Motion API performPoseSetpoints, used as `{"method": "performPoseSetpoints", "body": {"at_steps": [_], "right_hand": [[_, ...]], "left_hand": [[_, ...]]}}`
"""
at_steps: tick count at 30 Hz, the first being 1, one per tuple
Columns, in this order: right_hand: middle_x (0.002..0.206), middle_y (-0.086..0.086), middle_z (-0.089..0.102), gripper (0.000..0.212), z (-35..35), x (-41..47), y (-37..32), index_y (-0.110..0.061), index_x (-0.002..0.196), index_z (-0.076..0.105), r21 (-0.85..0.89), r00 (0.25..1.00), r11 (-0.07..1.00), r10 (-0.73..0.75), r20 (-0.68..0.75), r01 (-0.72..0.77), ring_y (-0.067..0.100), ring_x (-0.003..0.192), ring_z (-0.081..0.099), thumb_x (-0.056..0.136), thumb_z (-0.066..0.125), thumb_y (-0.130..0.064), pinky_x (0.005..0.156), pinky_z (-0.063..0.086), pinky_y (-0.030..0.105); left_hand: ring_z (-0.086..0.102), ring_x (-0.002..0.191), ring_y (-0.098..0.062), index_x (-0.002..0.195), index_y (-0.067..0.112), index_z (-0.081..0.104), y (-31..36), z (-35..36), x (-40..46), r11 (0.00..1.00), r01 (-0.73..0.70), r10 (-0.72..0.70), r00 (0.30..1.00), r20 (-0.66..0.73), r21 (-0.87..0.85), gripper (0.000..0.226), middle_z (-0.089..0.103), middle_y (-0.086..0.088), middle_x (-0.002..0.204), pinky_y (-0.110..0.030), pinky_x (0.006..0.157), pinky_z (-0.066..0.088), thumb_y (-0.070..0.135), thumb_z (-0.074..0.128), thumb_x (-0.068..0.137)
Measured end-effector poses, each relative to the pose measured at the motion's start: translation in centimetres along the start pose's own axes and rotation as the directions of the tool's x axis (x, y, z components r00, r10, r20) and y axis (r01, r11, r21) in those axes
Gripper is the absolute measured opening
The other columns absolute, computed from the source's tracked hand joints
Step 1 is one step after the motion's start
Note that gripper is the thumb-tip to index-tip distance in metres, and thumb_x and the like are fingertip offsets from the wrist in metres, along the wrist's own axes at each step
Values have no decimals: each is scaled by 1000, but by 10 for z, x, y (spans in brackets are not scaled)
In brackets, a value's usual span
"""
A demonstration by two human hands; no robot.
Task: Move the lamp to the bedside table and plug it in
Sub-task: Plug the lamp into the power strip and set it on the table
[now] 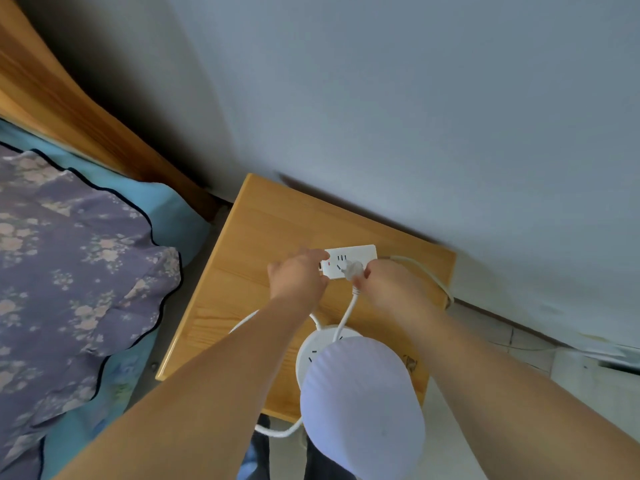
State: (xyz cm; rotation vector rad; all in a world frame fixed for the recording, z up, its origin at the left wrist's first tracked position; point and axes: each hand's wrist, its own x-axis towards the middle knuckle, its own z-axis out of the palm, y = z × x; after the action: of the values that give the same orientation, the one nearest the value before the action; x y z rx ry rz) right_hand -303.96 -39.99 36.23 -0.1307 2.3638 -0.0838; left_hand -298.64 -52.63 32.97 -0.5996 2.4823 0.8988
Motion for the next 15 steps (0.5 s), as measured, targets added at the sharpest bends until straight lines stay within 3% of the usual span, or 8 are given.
{"method": "performPoseSetpoints", "body": {"at_steps": [4,6,15], "right_hand": [[105,12,65,41,10,0,6,-16,112,56,-199,977,967,-182,-110,158,27,90,60,97,21,-32,68,50,33],[107,12,64,36,13,-2,9,-20,112,56,-195,963,960,-232,-139,203,27,92,59,97,24,-28,73,53,37],[102,12,64,46,19,1,7,-10,97,59,-163,958,967,-225,-175,198,27,89,59,97,23,-39,76,51,44]], "left_hand": [[44,112,-22,125,32,45,1,12,14,987,-70,78,996,-53,143,49,51,-1,119,-40,96,27,22,61,79],[43,113,-24,126,33,43,3,18,18,981,-83,91,995,-43,176,52,49,-2,120,-42,96,28,24,62,78],[43,110,-25,123,29,47,1,29,28,985,-83,90,995,-38,150,46,48,-4,119,-42,95,29,18,59,80]]}}
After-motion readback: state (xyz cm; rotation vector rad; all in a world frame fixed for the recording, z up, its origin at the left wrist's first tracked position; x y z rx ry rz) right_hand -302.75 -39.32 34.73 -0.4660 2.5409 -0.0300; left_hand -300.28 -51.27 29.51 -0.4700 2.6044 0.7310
